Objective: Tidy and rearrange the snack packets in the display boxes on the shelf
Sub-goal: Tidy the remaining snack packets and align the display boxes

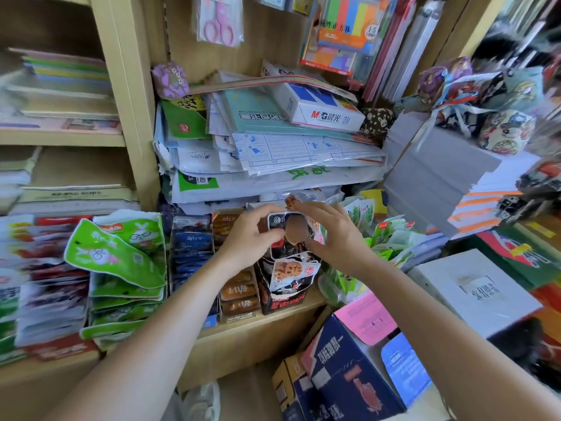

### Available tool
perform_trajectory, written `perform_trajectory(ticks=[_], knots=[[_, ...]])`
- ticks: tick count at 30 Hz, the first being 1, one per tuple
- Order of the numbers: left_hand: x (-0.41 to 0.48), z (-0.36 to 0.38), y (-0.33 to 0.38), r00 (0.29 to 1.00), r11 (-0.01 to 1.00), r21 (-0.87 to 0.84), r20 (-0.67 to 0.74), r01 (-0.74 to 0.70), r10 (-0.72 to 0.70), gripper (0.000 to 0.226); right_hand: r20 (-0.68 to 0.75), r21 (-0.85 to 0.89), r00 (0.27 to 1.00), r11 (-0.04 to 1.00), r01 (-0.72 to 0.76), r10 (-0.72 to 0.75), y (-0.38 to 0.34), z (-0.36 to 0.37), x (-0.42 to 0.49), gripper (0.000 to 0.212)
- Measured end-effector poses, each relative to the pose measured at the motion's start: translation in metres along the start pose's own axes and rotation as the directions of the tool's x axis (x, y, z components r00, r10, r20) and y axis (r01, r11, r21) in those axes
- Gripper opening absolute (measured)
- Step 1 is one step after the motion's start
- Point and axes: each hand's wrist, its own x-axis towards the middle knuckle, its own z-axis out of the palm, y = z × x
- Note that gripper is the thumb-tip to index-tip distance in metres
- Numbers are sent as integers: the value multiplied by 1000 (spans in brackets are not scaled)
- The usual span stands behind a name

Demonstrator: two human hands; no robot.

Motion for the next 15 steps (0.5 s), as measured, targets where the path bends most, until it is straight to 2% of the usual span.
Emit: perform_trajectory(ticks=[2, 5, 7, 9, 11, 12, 15], knots=[[4, -5, 7, 1000, 999, -34, 6, -21, 21, 39, 60, 84, 997, 994, -62, 57, -3, -2, 9, 59], [9, -11, 12, 998, 997, -58, -42, -49, 47, 41, 92, 179, 982, 967, -181, 167, -7, -6, 13, 17], [10, -12, 9, 995, 999, 7, -90, -38, 38, 43, 68, 234, 964, 935, -265, 256, -5, -8, 9, 30], [6, -11, 2, 990, 987, 158, -137, -14, 36, 46, 5, 328, 932, 880, -343, 361, 2, -10, 3, 30], [-5, -12, -5, 988, 957, 291, -142, -21, 65, 46, -69, 428, 898, 825, -367, 435, 4, -13, -8, 40], [-11, -12, -8, 991, 939, 339, -105, -48, 89, 45, -109, 466, 879, 805, -367, 463, 4, -14, -13, 45], [-29, -5, -17, 984, 886, 432, 130, -170, 125, 44, -227, 536, 832, 778, -327, 506, -3, -23, -34, 49]])
